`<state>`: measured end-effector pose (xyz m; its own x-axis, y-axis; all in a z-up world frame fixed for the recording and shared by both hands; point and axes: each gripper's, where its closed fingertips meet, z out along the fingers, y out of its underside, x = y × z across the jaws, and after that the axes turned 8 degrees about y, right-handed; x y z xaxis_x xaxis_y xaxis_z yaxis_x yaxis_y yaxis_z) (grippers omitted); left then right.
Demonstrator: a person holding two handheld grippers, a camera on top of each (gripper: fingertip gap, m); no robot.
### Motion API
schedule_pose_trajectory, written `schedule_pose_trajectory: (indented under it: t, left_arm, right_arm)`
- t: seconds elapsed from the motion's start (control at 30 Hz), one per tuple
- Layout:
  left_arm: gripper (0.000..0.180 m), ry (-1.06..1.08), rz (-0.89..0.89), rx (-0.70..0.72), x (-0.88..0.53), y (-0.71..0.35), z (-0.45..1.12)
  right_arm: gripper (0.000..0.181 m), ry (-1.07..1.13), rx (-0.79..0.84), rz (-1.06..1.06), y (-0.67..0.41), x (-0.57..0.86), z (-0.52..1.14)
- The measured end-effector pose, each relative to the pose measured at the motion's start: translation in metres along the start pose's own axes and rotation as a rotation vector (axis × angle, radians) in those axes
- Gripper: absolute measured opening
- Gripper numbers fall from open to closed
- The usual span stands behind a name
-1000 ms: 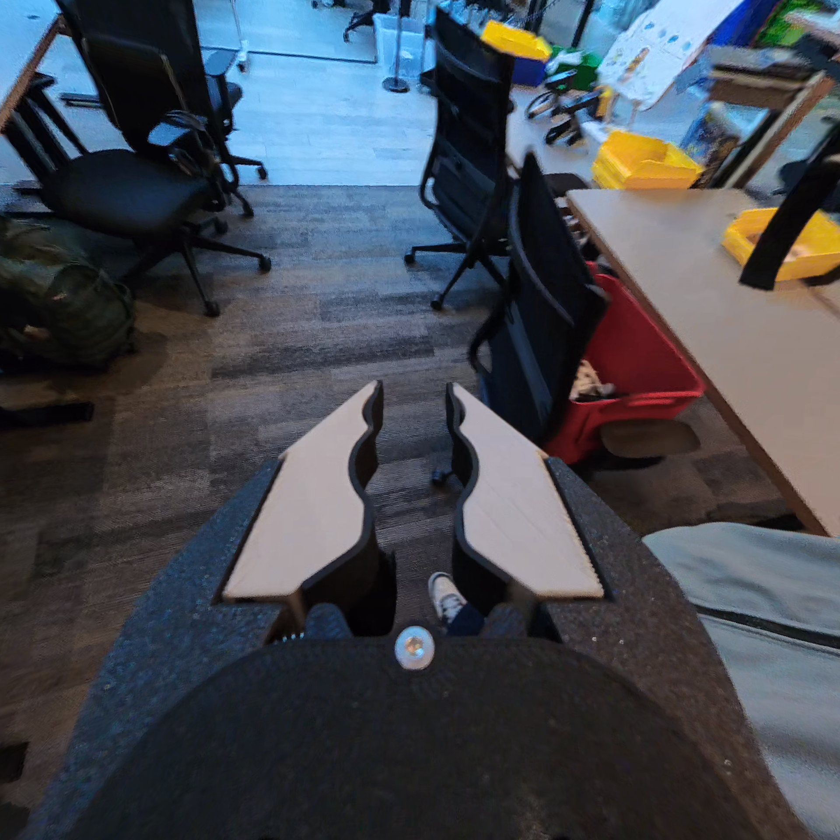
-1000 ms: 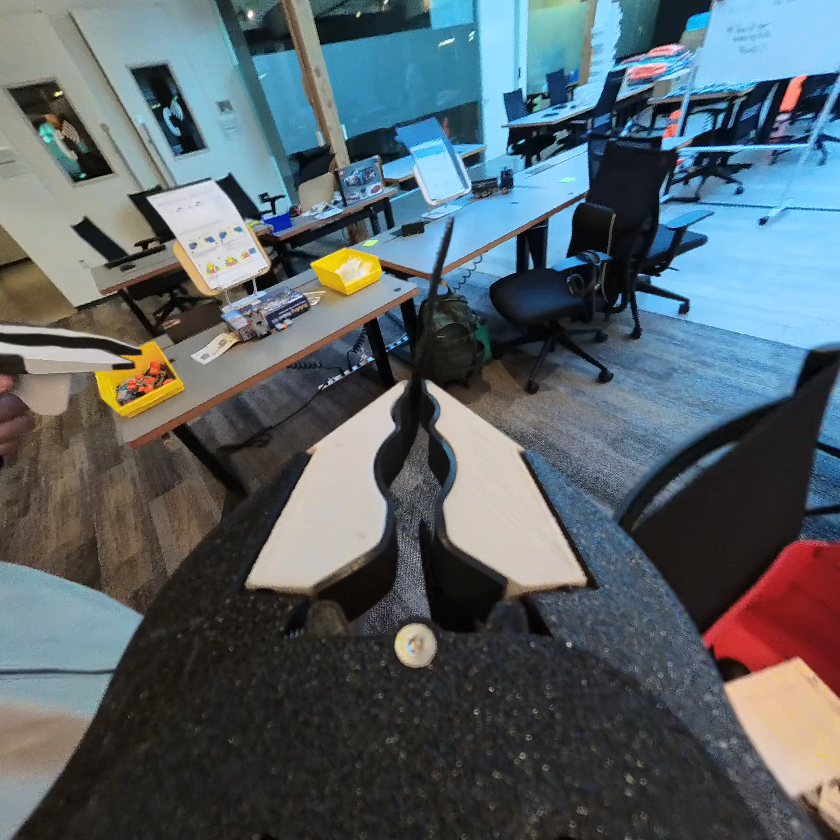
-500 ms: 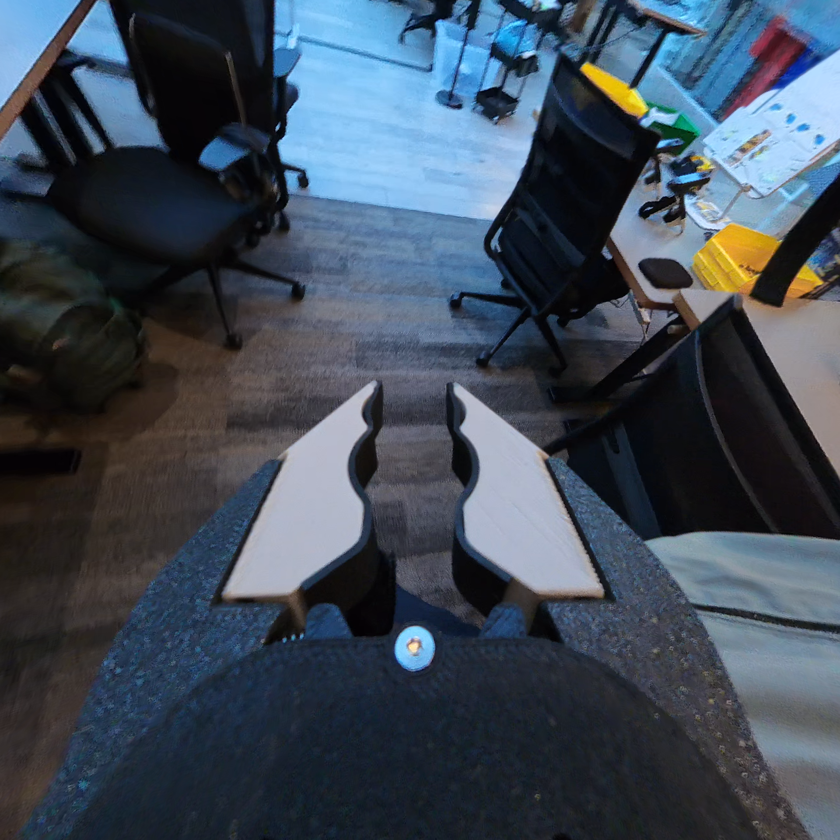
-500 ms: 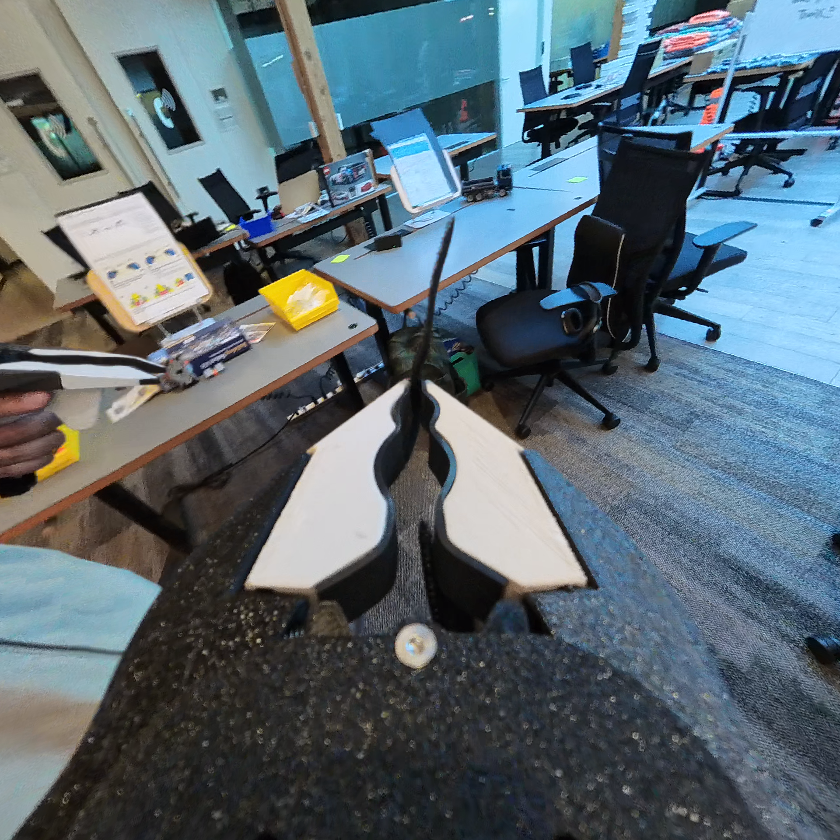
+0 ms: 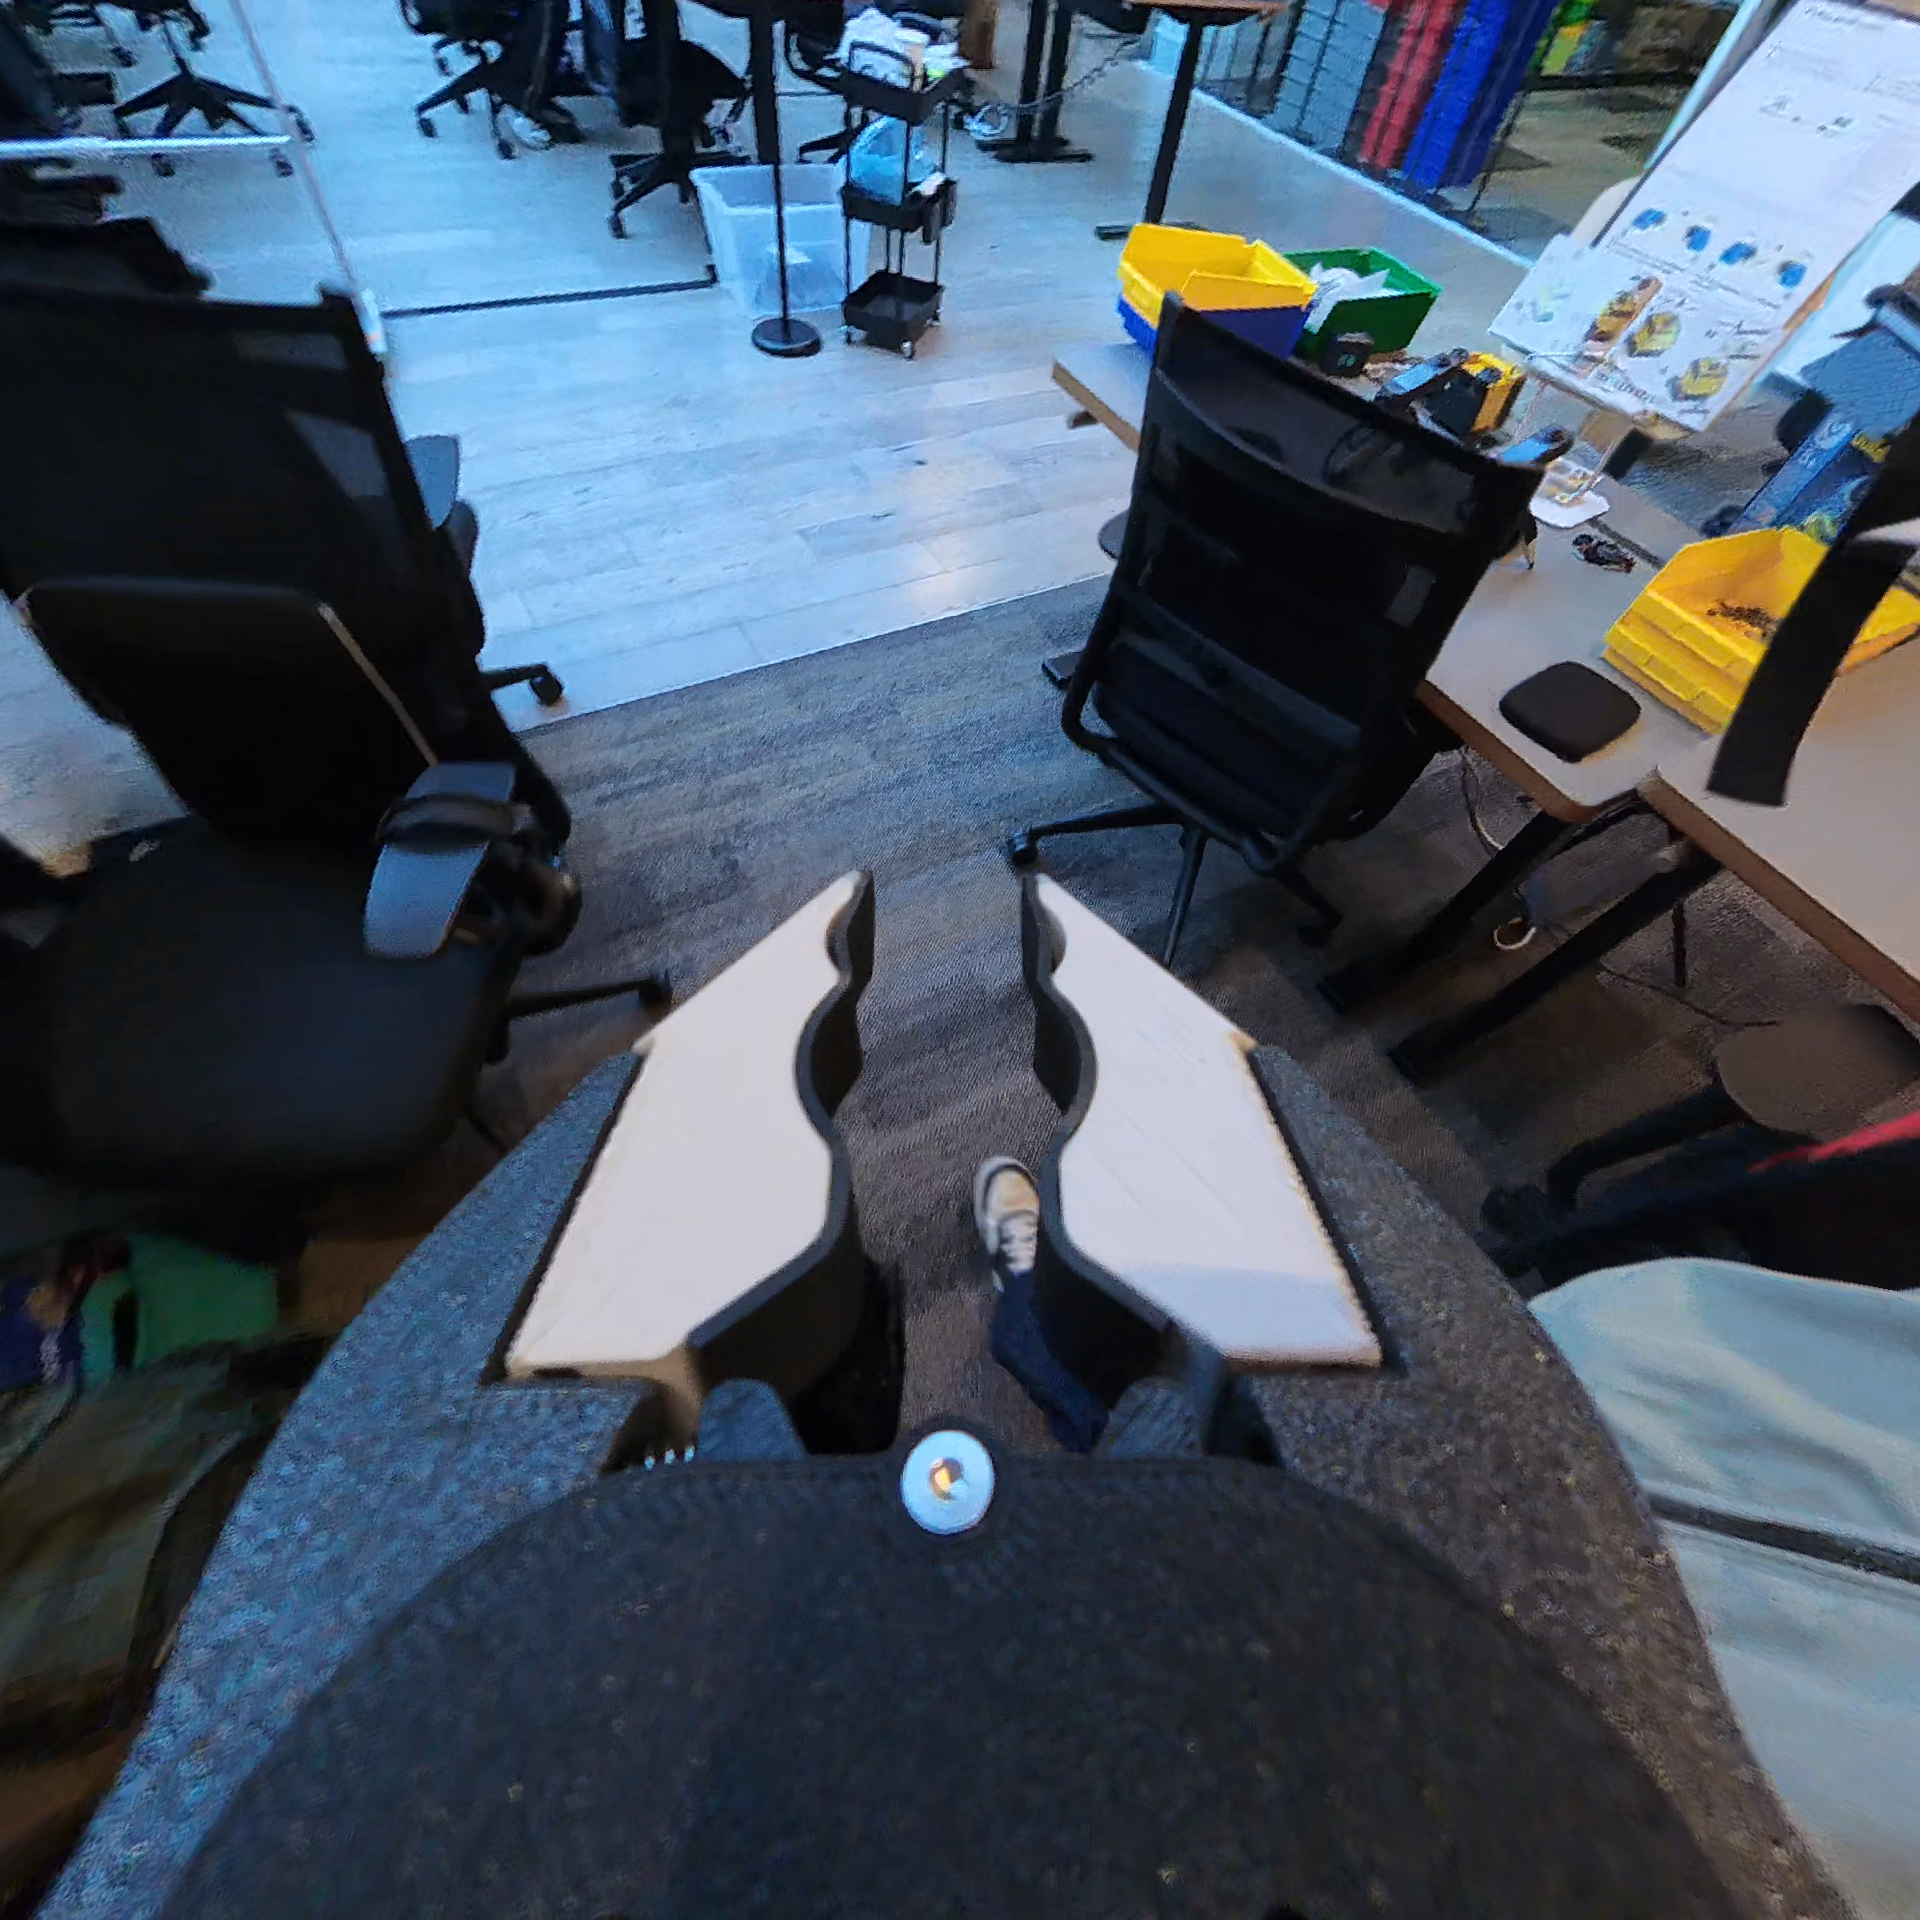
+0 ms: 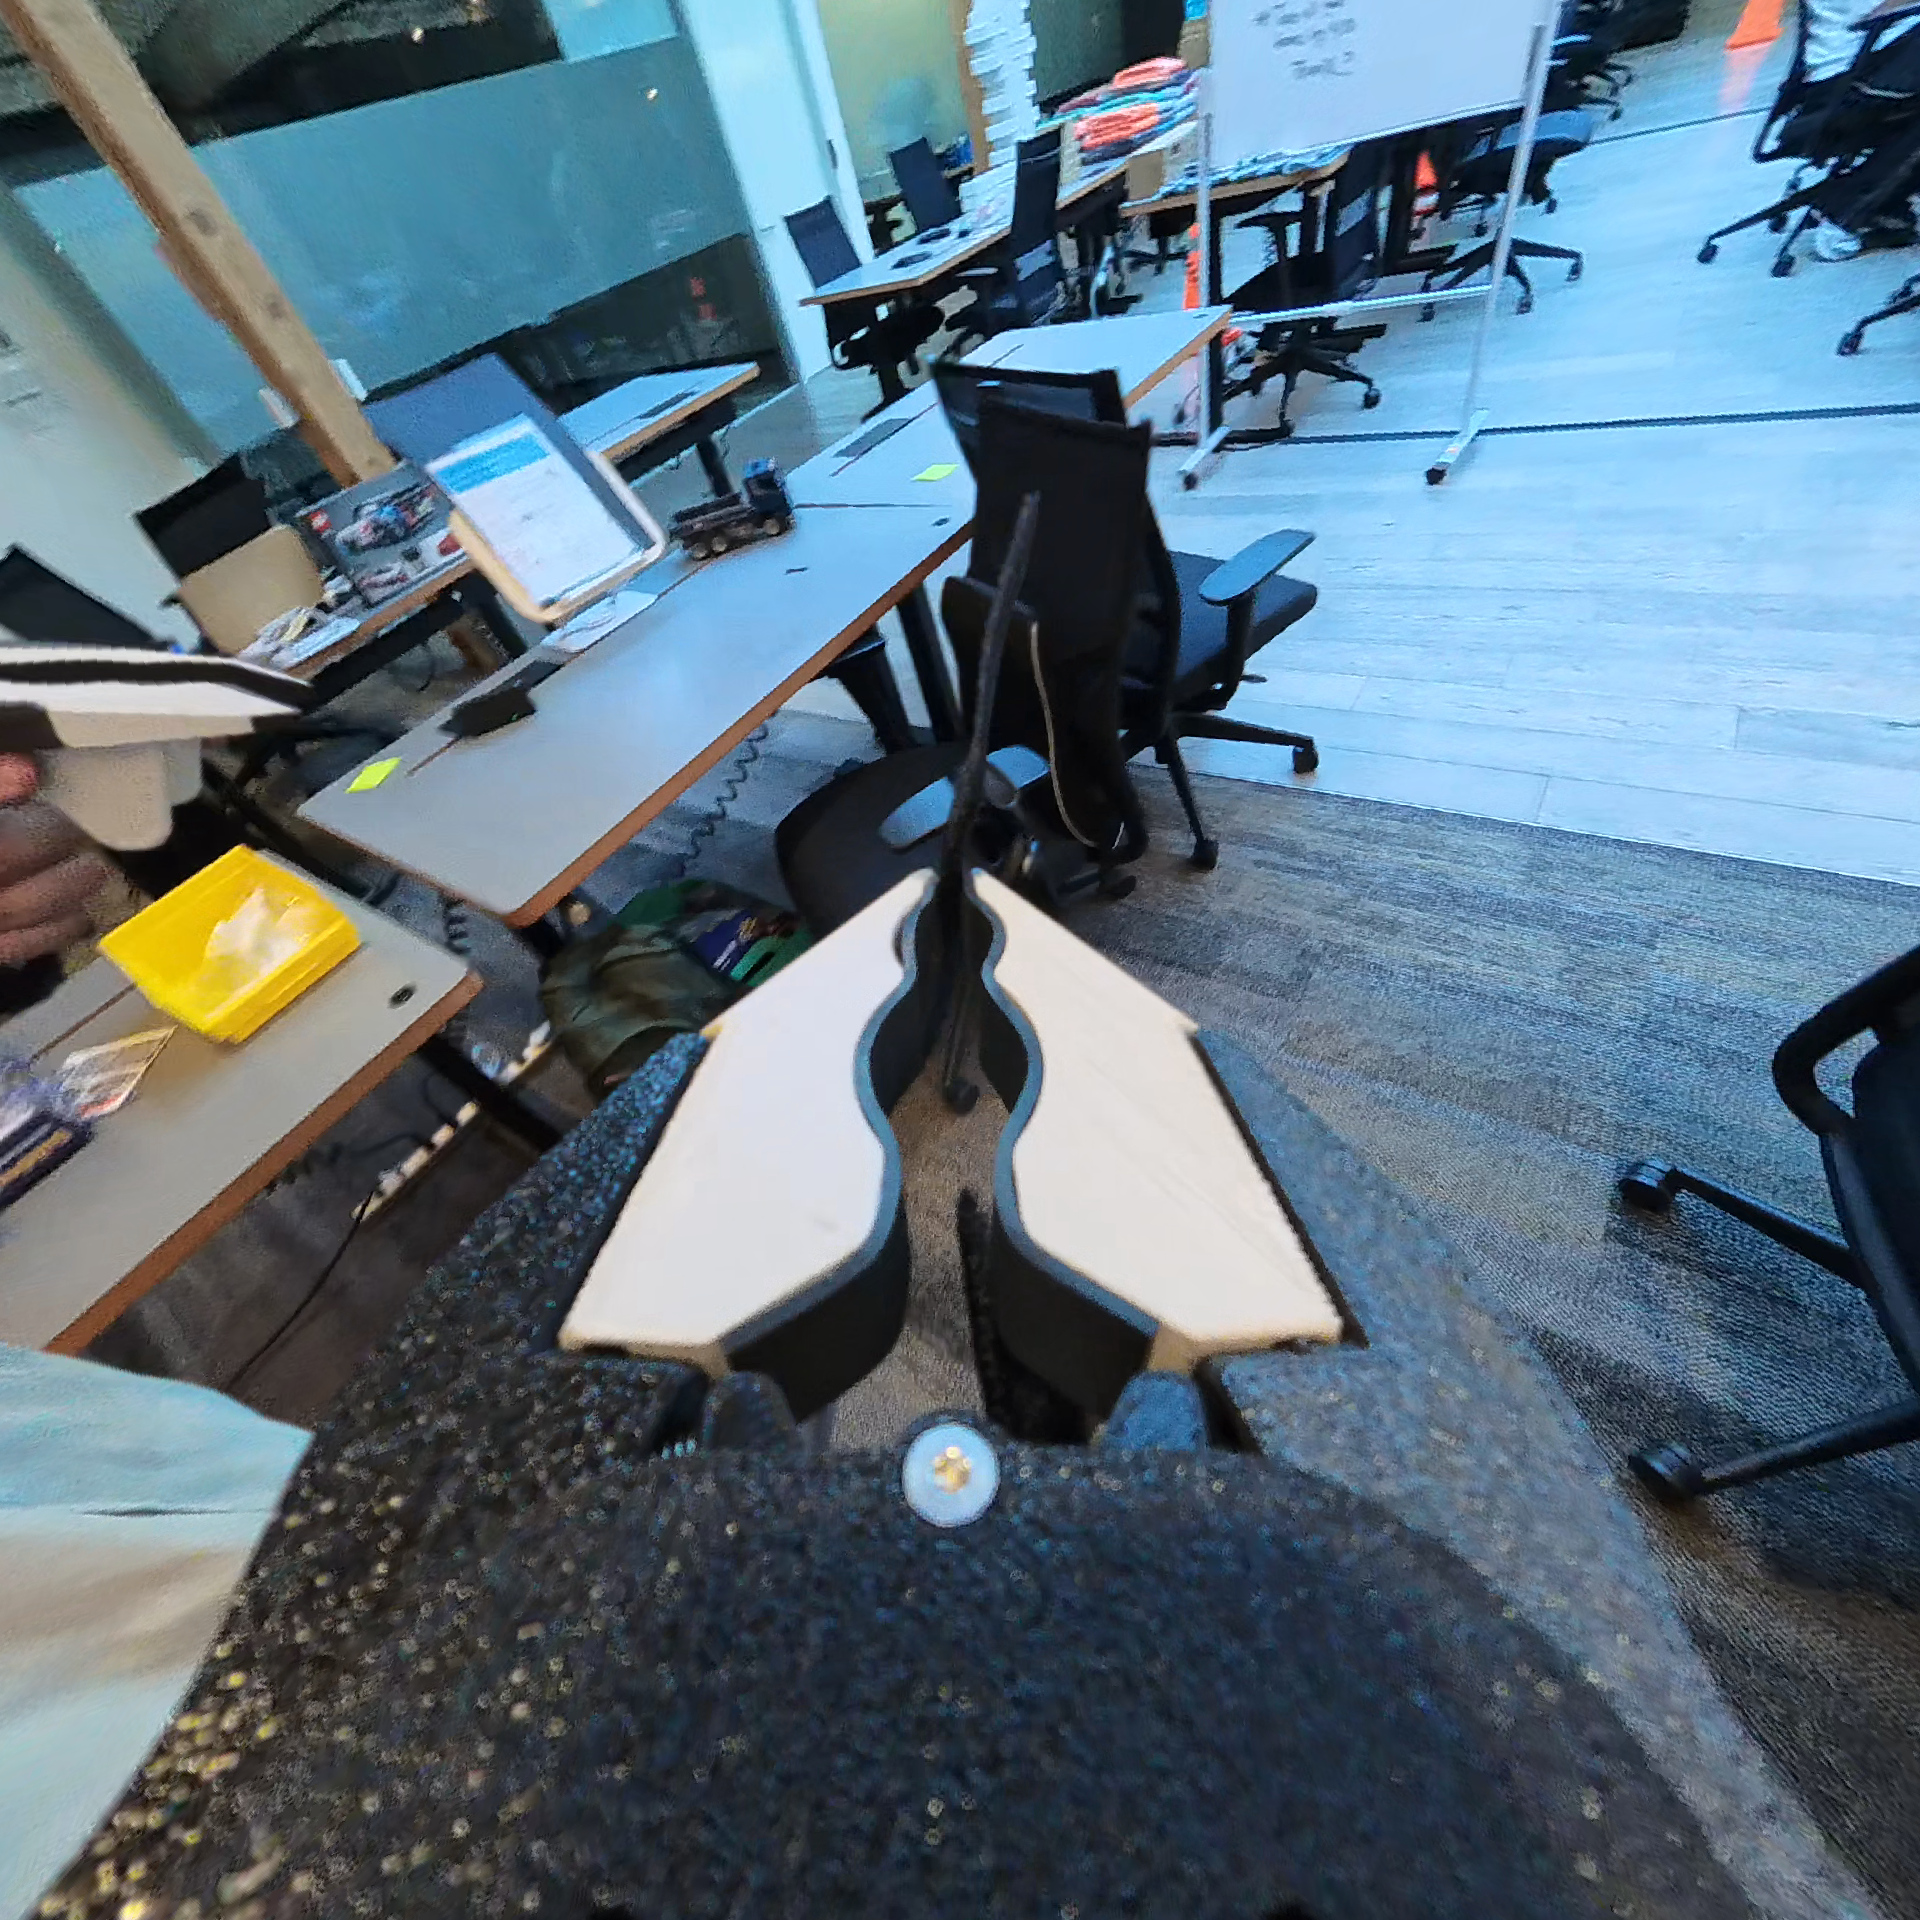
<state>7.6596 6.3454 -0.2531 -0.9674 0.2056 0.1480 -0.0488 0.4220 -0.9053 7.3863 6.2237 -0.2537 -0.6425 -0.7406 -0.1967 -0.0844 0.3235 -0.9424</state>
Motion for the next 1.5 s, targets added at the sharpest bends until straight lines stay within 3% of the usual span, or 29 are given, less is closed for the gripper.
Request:
schedule_pose_trajectory:
  t: [0.3,0.5,0.67,1.17,1.5]
  left_arm:
    - [0.028,0.099,-0.007,-0.063,-0.084,-0.099,0.269]
    - [0.028,0.165,0.064,-0.077,-0.141,-0.196,0.4]
    - [0.029,0.301,0.004,-0.063,-0.187,-0.245,0.514]
    - [0.029,0.452,0.115,-0.064,-0.377,-0.458,0.916]
    - [0.029,0.503,0.184,-0.082,-0.464,-0.555,1.147]
  right_arm:
    - [0.004,0.01,0.039,0.102,-0.081,0.172,0.218]
    - [0.003,-0.035,0.077,0.015,-0.183,0.259,0.354]
    - [0.003,-0.111,0.146,0.008,-0.255,0.315,0.458]
    - [0.002,0.207,0.095,0.008,-0.398,0.611,0.737]
    - [0.002,0.275,0.137,0.132,-0.445,0.792,0.918]
